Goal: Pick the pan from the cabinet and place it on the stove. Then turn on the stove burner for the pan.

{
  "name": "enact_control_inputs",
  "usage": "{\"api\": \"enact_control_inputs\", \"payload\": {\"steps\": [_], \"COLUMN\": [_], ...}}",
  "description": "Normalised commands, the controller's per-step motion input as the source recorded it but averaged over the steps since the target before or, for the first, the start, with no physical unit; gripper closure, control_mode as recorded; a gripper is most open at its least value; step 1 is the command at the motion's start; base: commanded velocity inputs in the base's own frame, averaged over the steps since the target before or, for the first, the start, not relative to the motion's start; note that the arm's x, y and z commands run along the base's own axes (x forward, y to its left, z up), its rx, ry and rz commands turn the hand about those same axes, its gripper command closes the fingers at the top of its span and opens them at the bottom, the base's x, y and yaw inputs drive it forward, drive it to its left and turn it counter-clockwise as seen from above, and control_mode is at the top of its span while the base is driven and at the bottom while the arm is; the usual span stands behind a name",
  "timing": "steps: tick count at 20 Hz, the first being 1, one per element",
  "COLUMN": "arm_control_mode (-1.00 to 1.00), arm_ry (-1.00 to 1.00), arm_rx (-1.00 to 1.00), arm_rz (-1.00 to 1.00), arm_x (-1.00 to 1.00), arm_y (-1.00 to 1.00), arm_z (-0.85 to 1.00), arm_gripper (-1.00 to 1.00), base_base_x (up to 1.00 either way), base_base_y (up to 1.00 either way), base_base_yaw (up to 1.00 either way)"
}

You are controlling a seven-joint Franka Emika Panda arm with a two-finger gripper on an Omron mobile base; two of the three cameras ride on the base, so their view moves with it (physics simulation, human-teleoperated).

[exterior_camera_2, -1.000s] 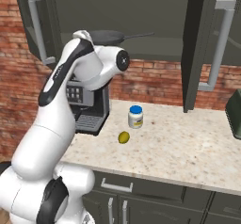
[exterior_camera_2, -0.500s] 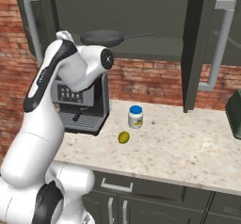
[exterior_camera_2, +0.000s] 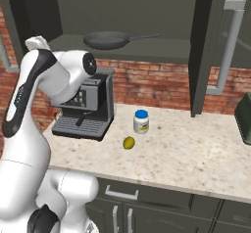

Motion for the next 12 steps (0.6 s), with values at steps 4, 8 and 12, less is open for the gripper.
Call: {"api": "enact_control_inputs", "payload": {"steps": [4,8,12], "arm_control_mode": [-1.00,-1.00,-1.00], "arm_ry": [0.04,0.06,0.05], "arm_rx": [0.00,0.00,0.00], "arm_rz": [0.08,0.05,0.02], "arm_x": [-0.36,-0.13,-0.03], "arm_y": [0.85,0.90,0.94], "arm_z": [0.00,0.00,0.00], "arm_gripper": [-1.00,-1.00,-1.00], "base_base_x": [0.00,0.00,0.00], "base_base_y": [0.00,0.00,0.00], "base_base_yaw": [0.00,0.00,0.00]}}
